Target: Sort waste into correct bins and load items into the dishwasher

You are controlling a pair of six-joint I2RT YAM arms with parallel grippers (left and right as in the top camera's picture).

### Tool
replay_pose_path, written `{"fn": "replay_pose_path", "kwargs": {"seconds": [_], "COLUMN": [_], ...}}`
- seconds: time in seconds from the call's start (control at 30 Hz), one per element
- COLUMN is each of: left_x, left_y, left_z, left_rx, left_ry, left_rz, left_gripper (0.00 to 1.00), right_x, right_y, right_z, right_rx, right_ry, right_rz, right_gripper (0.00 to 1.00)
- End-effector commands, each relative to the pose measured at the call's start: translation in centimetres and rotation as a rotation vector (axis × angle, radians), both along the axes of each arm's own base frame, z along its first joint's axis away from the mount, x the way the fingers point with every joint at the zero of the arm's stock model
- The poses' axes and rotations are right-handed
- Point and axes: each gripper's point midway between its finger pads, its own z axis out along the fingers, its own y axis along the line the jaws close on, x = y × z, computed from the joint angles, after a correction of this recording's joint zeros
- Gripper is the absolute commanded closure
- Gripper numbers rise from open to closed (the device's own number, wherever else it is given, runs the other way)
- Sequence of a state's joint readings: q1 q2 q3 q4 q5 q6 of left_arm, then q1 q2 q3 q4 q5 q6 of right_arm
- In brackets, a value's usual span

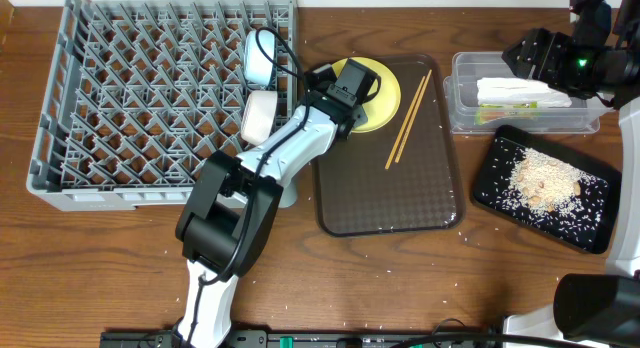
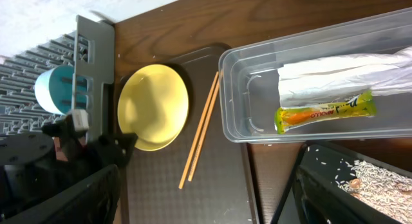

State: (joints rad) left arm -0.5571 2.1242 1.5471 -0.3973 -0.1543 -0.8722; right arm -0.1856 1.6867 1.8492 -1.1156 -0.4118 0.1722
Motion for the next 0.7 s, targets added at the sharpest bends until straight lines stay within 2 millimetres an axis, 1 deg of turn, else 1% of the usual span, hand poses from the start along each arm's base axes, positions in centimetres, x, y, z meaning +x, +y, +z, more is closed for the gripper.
{"fn": "replay_pose_path", "kwargs": {"seconds": [0.0,0.1,0.17,0.2,0.27,0.33,0.4,0.47,0.67], "left_x": [1.5,1.6,1.4,1.4,1.6,2.0,2.2,1.9,-0.6], "left_y": [1.7,1.7,2.0,2.3,2.9,3.0,2.6,1.9,-0.9], "left_z": [-1.5,-3.1,-4.3,-4.5,-4.3,-3.4,-2.8,-2.7,-3.5], "left_rx": [0.049,0.061,0.082,0.094,0.131,0.160,0.172,0.186,0.201], "left_ry": [-0.062,-0.051,-0.035,-0.034,-0.049,-0.080,-0.095,-0.098,-0.050], "left_rz": [0.111,0.112,0.116,0.122,0.129,0.104,0.058,0.020,-0.080], "left_gripper": [0.49,0.50,0.53,0.54,0.54,0.54,0.54,0.54,0.53], "right_x": [0.0,0.0,-0.1,0.0,0.0,0.0,0.1,0.1,0.1], "right_y": [0.3,0.3,0.3,0.2,0.2,0.2,0.2,0.2,0.2], "right_z": [-0.1,-0.1,-0.1,-0.1,-0.1,-0.1,0.0,0.0,0.0], "right_rx": [-0.007,-0.008,-0.013,-0.015,-0.015,-0.015,-0.016,-0.016,-0.016], "right_ry": [-0.003,-0.003,-0.005,-0.005,-0.005,-0.007,-0.010,-0.015,-0.011], "right_rz": [0.025,0.027,0.032,0.030,0.030,0.030,0.030,0.030,0.030], "right_gripper": [0.16,0.16,0.16,0.16,0.16,0.16,0.16,0.16,0.16]}}
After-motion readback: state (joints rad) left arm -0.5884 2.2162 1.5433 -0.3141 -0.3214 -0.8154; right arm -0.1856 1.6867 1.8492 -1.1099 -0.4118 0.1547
